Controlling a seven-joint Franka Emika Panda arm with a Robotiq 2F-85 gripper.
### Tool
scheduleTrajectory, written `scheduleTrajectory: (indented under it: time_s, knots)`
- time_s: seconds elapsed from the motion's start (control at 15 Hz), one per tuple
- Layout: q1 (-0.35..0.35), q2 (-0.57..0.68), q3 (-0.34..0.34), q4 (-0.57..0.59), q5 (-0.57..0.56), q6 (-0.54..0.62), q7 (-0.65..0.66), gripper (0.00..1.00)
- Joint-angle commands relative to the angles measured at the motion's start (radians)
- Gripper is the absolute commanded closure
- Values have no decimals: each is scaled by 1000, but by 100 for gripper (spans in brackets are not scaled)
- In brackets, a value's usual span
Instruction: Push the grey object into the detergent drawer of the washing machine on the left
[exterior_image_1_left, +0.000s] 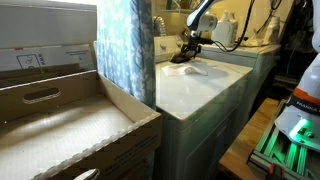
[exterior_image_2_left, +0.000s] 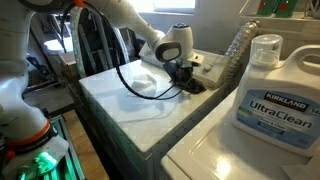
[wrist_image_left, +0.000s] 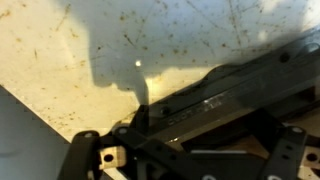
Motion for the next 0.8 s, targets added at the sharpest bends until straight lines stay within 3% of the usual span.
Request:
scheduleTrajectory:
  time_s: [0.0, 0.33, 0.73]
  knots:
    - [25, 92, -10, 45, -11, 87, 5, 0]
    - [28, 12, -8, -2, -34, 70, -34, 0]
    - [86, -66, -64, -87, -163, 24, 13, 0]
